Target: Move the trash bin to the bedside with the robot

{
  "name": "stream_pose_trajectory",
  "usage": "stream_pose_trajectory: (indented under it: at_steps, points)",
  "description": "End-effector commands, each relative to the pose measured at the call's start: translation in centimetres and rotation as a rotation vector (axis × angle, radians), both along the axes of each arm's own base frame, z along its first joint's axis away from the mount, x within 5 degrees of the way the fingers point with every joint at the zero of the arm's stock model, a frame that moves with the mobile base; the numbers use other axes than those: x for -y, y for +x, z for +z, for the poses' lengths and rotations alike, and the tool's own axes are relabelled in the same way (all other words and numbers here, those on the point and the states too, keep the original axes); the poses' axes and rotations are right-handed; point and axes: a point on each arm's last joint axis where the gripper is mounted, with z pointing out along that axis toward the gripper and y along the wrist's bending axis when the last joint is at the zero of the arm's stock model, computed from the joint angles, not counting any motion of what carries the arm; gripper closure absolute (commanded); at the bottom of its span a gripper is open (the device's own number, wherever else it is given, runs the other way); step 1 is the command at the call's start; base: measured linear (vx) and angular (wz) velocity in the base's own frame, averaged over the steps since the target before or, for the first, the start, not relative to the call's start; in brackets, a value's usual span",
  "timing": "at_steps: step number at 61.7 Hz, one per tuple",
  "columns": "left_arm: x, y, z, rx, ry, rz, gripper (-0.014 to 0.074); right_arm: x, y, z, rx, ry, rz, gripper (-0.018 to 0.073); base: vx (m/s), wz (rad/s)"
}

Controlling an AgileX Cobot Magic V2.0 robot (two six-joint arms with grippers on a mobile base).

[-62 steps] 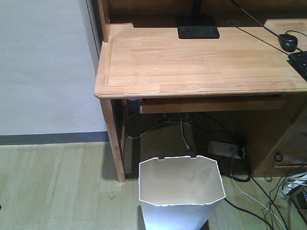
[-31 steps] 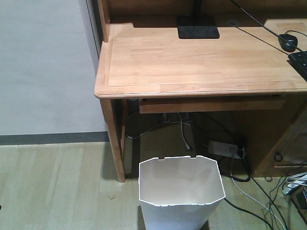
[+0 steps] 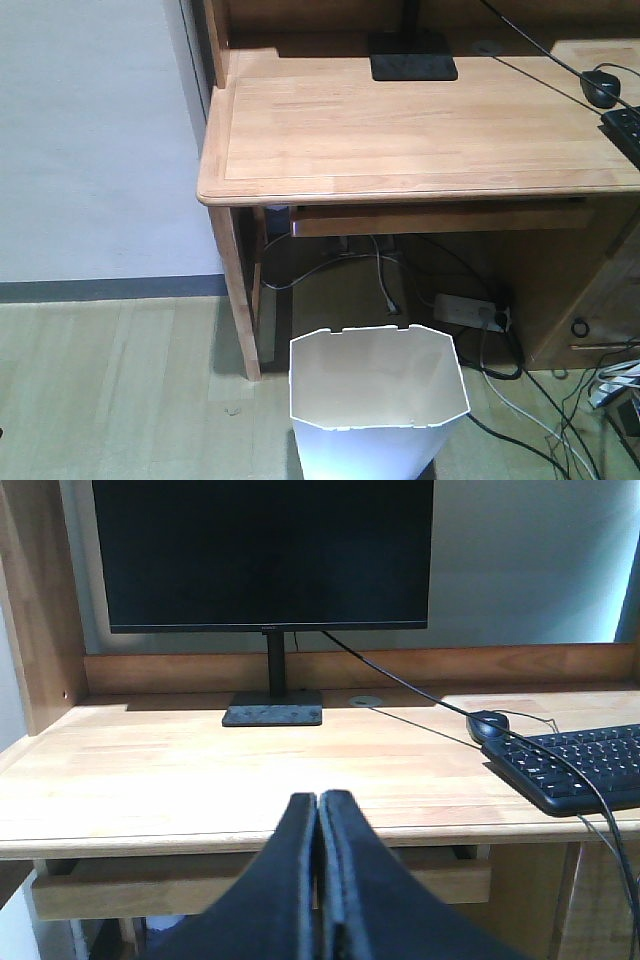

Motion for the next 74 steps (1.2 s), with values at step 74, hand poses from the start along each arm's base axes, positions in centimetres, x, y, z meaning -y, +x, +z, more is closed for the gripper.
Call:
stream_pose_trajectory:
  at_steps: [74]
  points:
    - [0.0,0.0,0.3,0.072,-0.010,0.004,0.0602,0.1,3.4,9.5,-0.052,0.018,0.005,0.0567,0.00,0.00]
